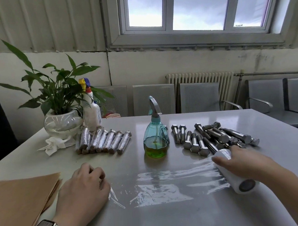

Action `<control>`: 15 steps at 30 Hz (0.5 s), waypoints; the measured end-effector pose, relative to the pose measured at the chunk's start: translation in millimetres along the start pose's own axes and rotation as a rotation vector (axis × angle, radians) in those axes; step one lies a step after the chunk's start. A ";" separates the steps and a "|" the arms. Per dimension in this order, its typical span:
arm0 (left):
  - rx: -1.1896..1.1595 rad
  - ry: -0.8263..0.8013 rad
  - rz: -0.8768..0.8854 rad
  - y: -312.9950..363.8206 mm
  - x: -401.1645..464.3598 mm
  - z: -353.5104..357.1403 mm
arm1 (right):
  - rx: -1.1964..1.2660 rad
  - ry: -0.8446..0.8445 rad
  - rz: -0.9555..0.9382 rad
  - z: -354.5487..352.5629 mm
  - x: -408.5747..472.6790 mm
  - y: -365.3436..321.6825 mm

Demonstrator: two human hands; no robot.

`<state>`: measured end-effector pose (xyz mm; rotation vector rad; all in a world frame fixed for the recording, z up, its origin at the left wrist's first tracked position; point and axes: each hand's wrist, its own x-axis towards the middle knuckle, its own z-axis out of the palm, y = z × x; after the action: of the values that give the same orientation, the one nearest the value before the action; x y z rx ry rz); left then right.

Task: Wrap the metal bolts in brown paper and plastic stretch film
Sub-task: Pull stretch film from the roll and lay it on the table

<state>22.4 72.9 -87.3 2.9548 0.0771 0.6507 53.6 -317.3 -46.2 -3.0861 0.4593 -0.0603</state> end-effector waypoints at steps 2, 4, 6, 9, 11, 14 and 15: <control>0.019 -0.001 0.017 -1.6 0.3 1.6 | -0.003 0.002 0.008 -1.4 -2.5 -2.2; 0.038 -0.007 0.026 -2.2 0.9 1.6 | -0.011 0.011 0.029 -2.7 -5.4 -4.2; 0.057 0.009 0.062 -1.1 0.3 -1.3 | -0.031 0.010 0.048 -4.0 -8.1 -6.1; 0.023 0.040 0.113 7.2 -5.7 -11.5 | -0.063 0.009 0.063 -6.3 -12.4 -10.2; -0.056 0.046 0.130 11.3 -7.2 -12.4 | -0.069 0.018 0.059 -8.5 -16.3 -13.3; -0.148 0.079 0.116 10.6 -5.3 -10.4 | -0.110 0.027 0.039 -18.5 -28.0 -22.6; -0.160 0.080 0.118 11.7 -3.8 -8.9 | -0.135 0.049 0.024 -25.0 -33.4 -27.9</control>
<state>15.5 61.9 -79.4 2.7953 -0.1368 0.7523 28.8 -281.3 -21.7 -3.2169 0.5233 -0.1086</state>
